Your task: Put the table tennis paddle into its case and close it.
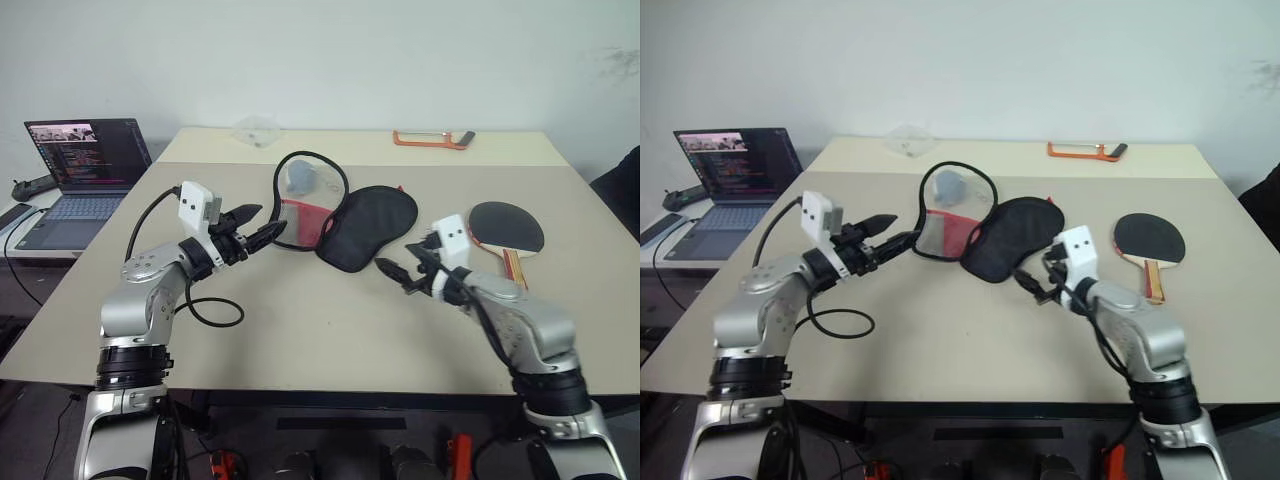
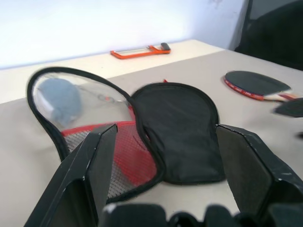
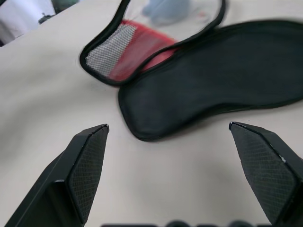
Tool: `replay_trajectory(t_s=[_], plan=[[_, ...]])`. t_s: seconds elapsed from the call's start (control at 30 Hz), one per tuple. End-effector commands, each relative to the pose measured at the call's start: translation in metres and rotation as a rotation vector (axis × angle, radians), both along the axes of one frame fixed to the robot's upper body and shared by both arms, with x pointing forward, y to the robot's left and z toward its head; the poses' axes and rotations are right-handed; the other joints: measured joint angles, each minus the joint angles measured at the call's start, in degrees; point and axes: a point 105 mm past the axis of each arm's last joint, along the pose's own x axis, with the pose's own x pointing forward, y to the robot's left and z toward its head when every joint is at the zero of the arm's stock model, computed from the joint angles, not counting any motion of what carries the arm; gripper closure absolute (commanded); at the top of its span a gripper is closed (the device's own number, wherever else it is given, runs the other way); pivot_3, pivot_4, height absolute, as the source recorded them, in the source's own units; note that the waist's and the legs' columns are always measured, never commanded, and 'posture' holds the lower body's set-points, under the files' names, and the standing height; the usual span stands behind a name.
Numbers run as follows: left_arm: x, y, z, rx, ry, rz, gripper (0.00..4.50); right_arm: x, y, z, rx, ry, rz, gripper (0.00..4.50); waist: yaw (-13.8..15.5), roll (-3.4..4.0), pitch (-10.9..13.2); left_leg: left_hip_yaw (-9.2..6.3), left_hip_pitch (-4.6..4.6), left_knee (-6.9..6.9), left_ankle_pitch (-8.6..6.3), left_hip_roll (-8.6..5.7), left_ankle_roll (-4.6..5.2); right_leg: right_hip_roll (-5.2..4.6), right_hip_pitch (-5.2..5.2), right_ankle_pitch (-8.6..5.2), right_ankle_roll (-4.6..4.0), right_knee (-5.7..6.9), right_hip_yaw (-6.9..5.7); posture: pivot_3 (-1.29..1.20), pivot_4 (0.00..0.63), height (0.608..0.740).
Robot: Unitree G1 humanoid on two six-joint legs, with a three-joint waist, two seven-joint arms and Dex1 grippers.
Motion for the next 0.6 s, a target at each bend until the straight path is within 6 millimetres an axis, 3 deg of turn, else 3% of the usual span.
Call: replay_trajectory(t_s=[0.03, 0.13, 0.27, 0.37, 0.6], plan=[[-0.007, 0.0, 0.012, 0.001, -0.038, -0.044, 0.93, 0.013, 0.002, 0.008, 0.001, -0.033, -0.051, 0.0, 0.0, 0.0, 0.0, -0.02, -0.01, 0.0, 0.0, 0.0, 0.0, 0.0, -0.01, 0.0, 0.0, 0.0, -0.01, 0.0, 0.15, 0.74], [-0.021, -0.007, 0.01, 0.012, 0.001, -0.155, 0.93, 0.034, 0.014, -0.008, -0.014, 0.029, -0.109, 0.0, -0.4, -0.01, 0.0, 0.02, 0.02, -0.01, -0.01, 0.0, 0.01, 0.01, -0.03, 0.01, -0.01, 0.04, 0.03, 0.0, 0.15, 0.74], [-0.035, -0.013, 0.014, 0.038, 0.02, -0.26, 0.93, 0.039, 0.026, -0.024, -0.029, 0.073, -0.088, 0.0, -1.1, -0.01, 0.0, 0.07, 0.04, -0.07, -0.01, 0.04, 0.02, 0.03, -0.08, 0.01, -0.03, 0.06, 0.07, 0.0, 0.15, 0.74], [-0.034, -0.008, 0.02, 0.044, 0.014, -0.254, 0.93, 0.04, 0.033, -0.034, -0.034, 0.099, -0.075, 0.0, -1.3, -0.01, 0.0, 0.11, 0.02, -0.07, -0.02, 0.03, 0.03, 0.03, -0.11, 0.01, -0.03, 0.04, 0.11, 0.0, 0.15, 0.74], [-0.032, -0.006, 0.02, 0.034, 0.013, -0.236, 0.93, 0.044, 0.054, -0.033, 0.008, 0.095, -0.026, 0.0, -1.7, -0.01, 0.0, 0.12, 0.07, -0.06, -0.09, 0.05, 0.16, 0.04, -0.12, 0.01, -0.03, 0.12, 0.13, 0.0, 0.15, 0.74]])
